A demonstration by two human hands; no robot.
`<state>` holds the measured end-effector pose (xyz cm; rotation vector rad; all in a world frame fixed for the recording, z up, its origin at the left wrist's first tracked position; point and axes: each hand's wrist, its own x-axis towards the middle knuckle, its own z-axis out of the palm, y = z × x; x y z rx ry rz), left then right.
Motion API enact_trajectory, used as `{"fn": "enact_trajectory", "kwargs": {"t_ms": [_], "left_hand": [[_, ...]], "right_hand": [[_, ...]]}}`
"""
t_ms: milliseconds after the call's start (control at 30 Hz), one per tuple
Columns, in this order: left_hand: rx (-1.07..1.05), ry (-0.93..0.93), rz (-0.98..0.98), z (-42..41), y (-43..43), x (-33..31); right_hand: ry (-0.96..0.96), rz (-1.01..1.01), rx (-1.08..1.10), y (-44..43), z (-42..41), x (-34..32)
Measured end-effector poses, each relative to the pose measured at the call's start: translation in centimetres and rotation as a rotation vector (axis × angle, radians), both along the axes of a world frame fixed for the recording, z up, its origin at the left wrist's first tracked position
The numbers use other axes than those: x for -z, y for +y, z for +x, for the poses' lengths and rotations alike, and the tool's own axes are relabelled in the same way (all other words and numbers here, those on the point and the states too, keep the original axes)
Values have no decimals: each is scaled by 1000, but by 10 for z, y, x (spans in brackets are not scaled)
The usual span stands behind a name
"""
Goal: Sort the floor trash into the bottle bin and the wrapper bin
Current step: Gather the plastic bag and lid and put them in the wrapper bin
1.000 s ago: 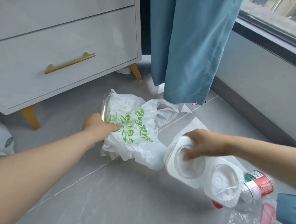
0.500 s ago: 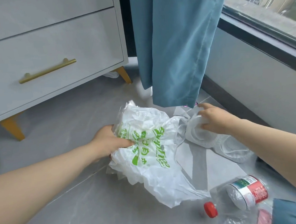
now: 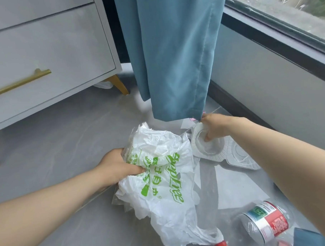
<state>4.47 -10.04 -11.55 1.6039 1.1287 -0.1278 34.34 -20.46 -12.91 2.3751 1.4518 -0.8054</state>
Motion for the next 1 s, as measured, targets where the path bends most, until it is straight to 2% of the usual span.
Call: {"fn": "enact_trajectory", "kwargs": {"t_ms": [300, 500, 667, 833, 1000], "left_hand": [[-9, 27, 27, 7, -5, -3], [21, 55, 94, 12, -8, -12], [42, 72, 108, 14, -5, -26], [31, 73, 127, 19, -6, -30], [-2, 66, 97, 17, 1, -37]], "right_hand": [[-8, 41, -96, -54, -24, -9], [57, 168, -95, -88, -35, -14], [113, 232, -3, -78, -11, -27], [90, 170, -28, -67, -13, -16], [75, 192, 35, -66, -16, -14]]}}
